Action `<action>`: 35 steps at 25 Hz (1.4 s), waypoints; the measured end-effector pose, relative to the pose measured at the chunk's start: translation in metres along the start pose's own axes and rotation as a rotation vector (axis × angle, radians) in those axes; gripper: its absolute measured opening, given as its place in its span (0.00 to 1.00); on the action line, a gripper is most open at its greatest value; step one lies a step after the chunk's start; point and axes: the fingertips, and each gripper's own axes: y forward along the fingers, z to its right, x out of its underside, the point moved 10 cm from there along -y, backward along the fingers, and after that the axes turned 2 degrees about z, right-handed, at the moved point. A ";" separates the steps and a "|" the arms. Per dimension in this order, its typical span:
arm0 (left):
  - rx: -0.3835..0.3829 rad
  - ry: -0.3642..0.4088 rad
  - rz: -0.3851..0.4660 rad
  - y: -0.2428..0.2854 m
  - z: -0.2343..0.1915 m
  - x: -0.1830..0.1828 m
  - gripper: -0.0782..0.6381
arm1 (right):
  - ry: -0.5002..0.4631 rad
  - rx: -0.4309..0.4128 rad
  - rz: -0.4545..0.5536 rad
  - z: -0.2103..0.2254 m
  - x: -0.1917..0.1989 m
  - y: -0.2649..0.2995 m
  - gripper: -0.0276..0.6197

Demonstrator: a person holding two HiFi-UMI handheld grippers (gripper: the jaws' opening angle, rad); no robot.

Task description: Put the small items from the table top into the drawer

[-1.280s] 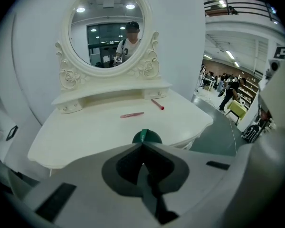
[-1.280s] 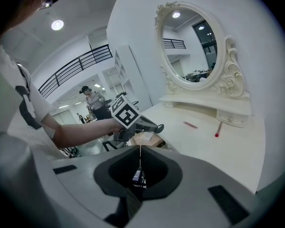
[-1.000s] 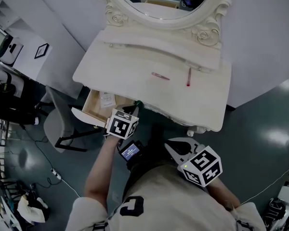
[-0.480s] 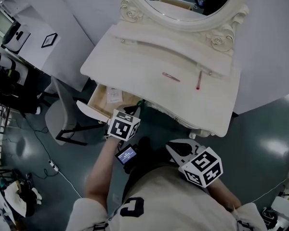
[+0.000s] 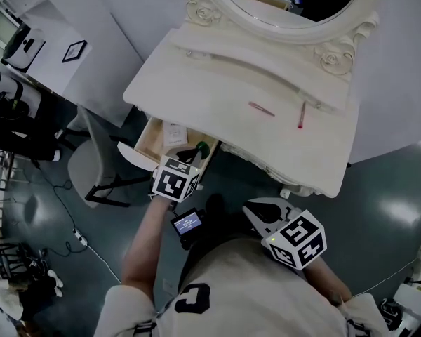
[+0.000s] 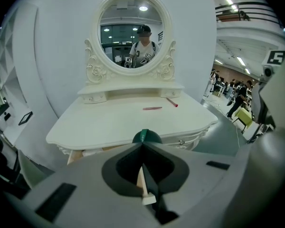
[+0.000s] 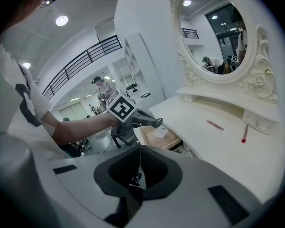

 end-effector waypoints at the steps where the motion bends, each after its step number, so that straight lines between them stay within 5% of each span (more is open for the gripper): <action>1: 0.000 0.001 -0.002 -0.001 -0.003 0.001 0.19 | 0.001 0.003 0.002 -0.001 -0.001 0.002 0.09; 35: -0.077 0.044 -0.049 -0.005 -0.069 0.029 0.19 | 0.033 -0.049 -0.037 -0.009 -0.032 0.067 0.09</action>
